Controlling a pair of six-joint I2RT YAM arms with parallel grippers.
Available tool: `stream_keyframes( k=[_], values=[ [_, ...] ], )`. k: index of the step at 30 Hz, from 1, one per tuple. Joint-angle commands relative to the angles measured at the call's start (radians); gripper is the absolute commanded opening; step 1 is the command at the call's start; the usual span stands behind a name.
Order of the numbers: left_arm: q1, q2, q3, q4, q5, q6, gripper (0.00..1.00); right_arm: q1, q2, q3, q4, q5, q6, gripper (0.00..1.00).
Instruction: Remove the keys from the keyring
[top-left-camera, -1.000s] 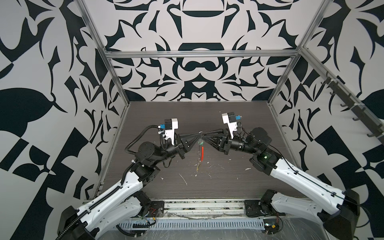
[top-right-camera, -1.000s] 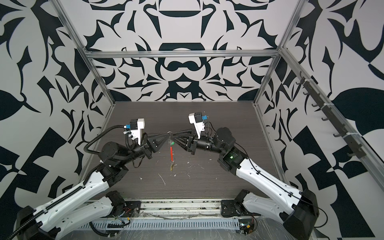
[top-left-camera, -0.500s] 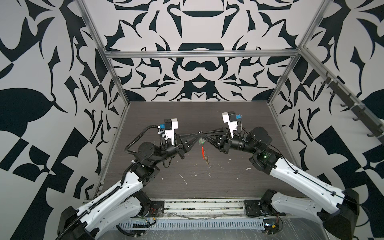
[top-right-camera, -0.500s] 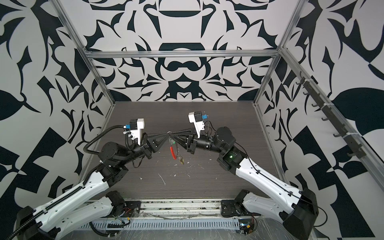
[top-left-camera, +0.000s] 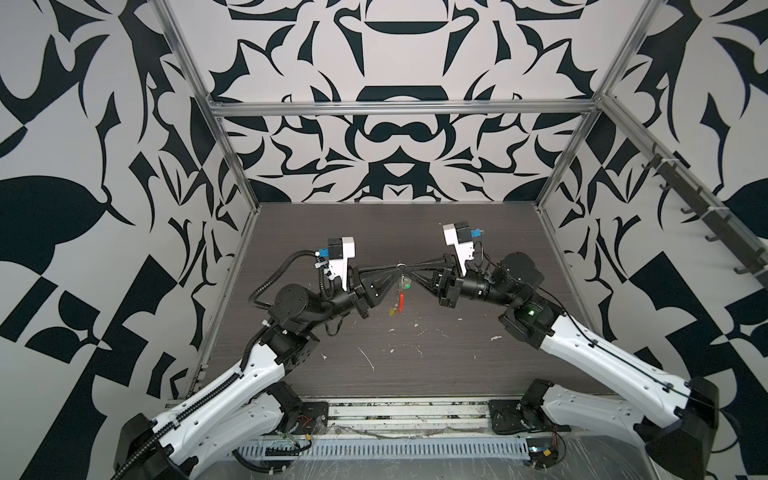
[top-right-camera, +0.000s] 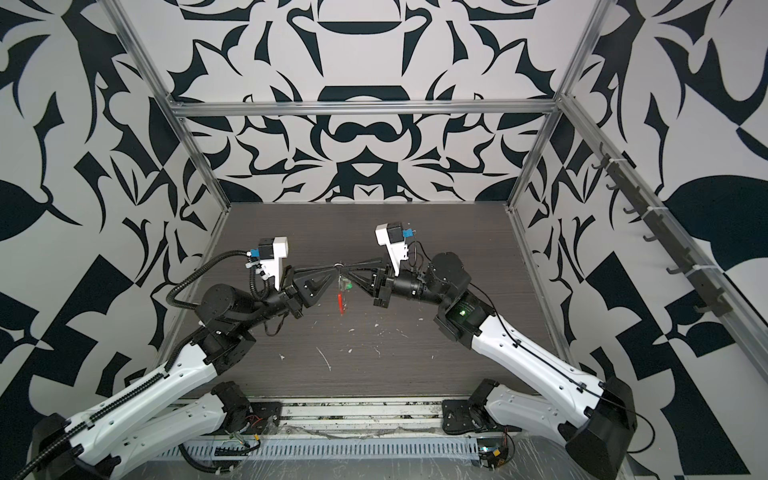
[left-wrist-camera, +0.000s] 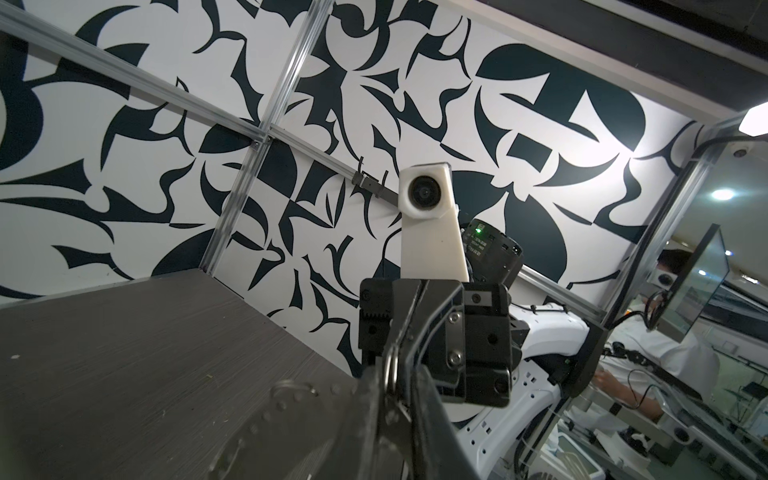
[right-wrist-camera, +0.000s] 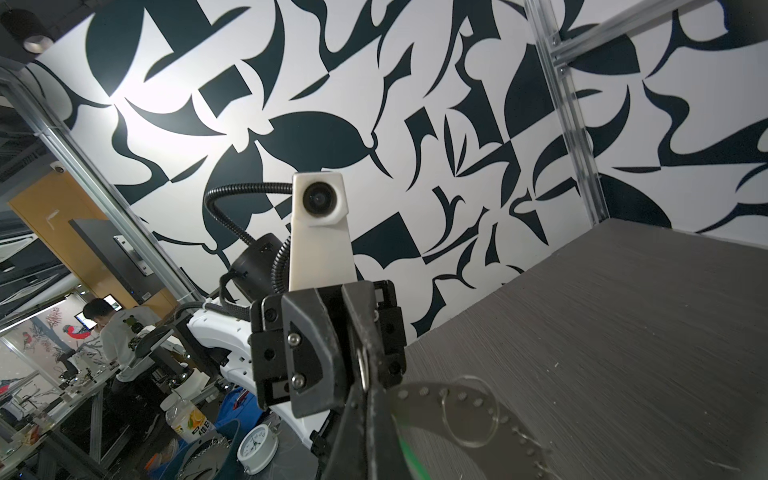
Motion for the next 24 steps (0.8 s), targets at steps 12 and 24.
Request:
stream_keyframes(
  k=[12, 24],
  values=[
    [-0.002, -0.069, 0.12, -0.502, 0.096, 0.079, 0.46, 0.006, -0.046, 0.303, -0.783, -0.061, -0.427, 0.0],
    [-0.002, 0.031, 0.259, -0.743, 0.224, 0.158, 0.36, 0.008, 0.043, 0.433, -1.031, -0.089, -0.533, 0.0]
  ],
)
